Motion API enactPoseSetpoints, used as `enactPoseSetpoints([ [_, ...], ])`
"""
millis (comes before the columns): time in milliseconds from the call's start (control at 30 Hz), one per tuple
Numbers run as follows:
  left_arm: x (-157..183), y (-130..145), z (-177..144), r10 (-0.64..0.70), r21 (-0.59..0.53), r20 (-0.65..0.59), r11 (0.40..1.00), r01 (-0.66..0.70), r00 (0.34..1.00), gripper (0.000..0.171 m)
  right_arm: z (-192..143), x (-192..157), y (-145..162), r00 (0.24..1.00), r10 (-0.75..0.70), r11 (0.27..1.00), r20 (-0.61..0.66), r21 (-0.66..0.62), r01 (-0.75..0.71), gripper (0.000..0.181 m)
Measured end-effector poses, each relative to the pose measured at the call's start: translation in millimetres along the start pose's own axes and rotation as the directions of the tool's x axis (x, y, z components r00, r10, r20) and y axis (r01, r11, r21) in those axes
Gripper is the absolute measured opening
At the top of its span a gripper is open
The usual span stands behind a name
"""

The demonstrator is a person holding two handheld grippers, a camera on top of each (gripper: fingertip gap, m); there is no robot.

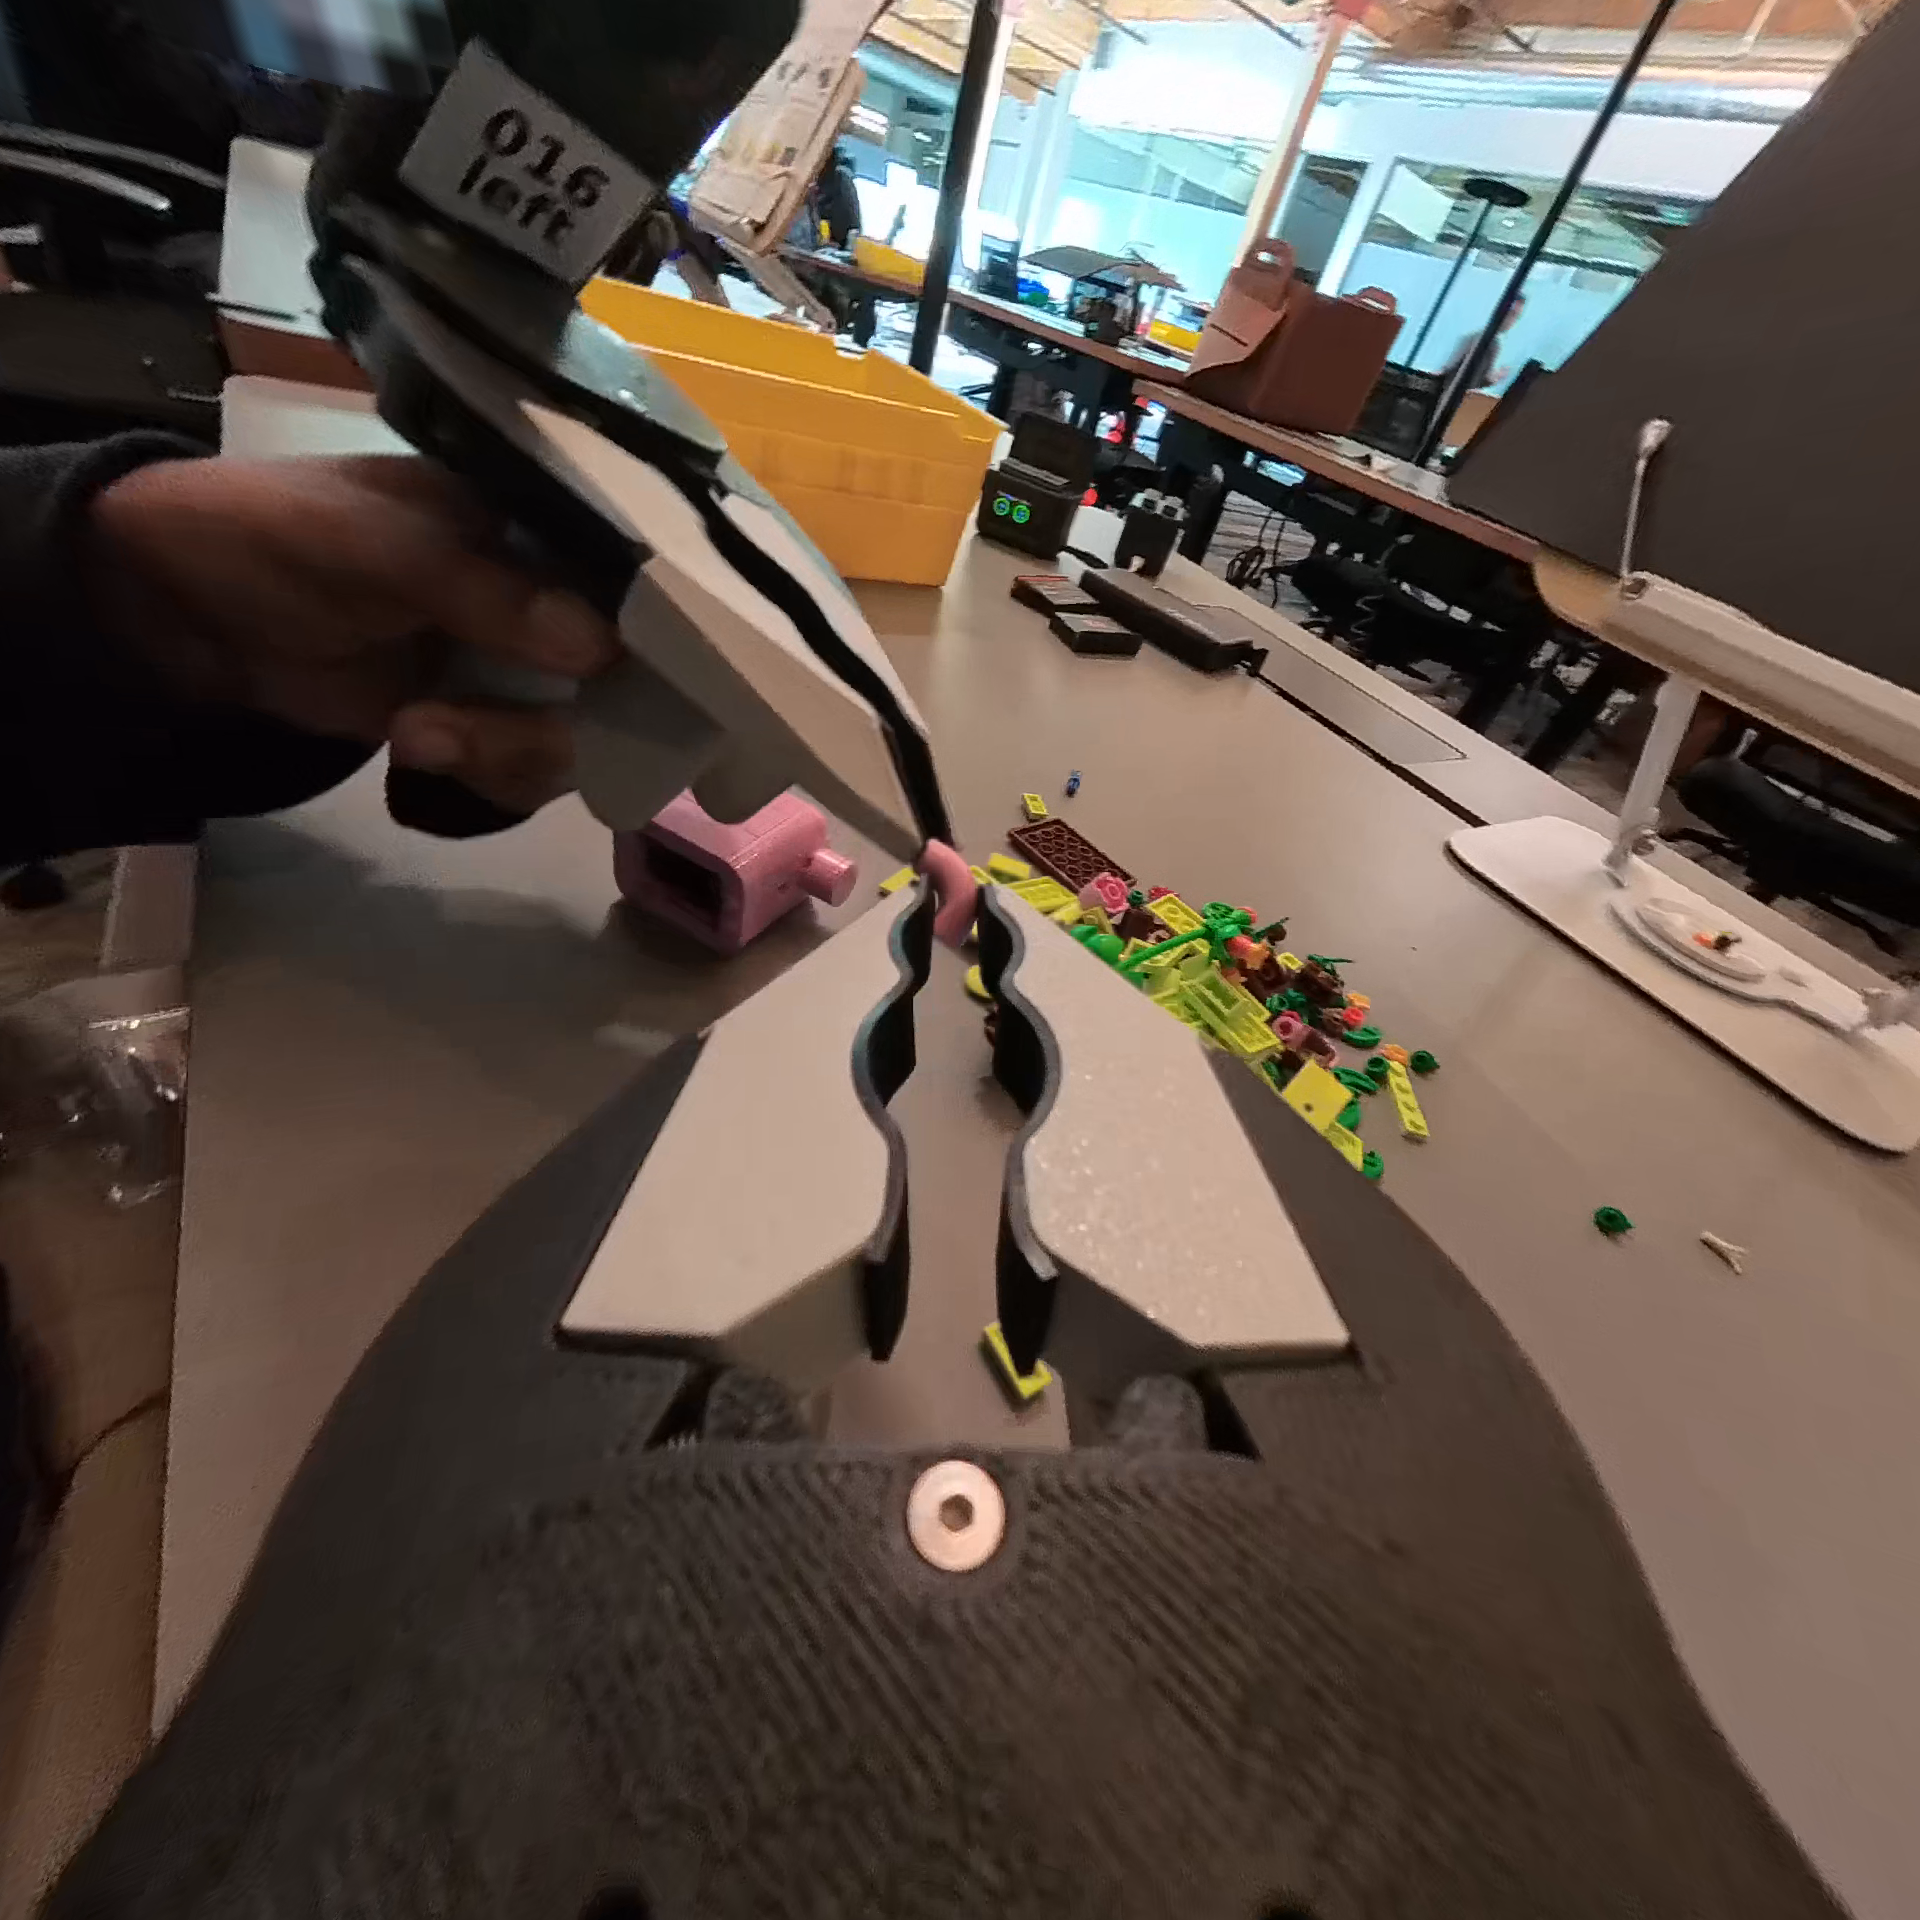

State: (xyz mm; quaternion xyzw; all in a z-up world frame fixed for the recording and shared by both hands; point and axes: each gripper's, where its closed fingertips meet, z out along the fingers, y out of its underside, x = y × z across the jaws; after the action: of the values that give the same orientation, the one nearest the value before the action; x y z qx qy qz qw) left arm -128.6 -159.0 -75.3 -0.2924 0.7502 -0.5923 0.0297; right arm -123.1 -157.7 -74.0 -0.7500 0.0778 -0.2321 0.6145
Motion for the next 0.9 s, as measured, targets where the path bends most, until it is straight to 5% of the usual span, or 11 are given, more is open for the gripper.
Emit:
enactPoseSetpoints([
  [467, 1.5, 44.0, -4.9, 0.169, -0.324, -0.020, 0.931, -0.166, 0.985, 0.005, 4.3, -22.8, 13.4, 0.976, -0.207, 0.974, 0.067, -0.076, 0.211, 0.004],
  [900, -11.4, 52.6, -7.7, 0.347, -0.427, 0.069, 0.858, -0.287, 0.935, 0.003, 6.8, -29.1, 9.4, 0.966, -0.249, 0.967, 0.065, -0.035, 0.251, 0.006],
])
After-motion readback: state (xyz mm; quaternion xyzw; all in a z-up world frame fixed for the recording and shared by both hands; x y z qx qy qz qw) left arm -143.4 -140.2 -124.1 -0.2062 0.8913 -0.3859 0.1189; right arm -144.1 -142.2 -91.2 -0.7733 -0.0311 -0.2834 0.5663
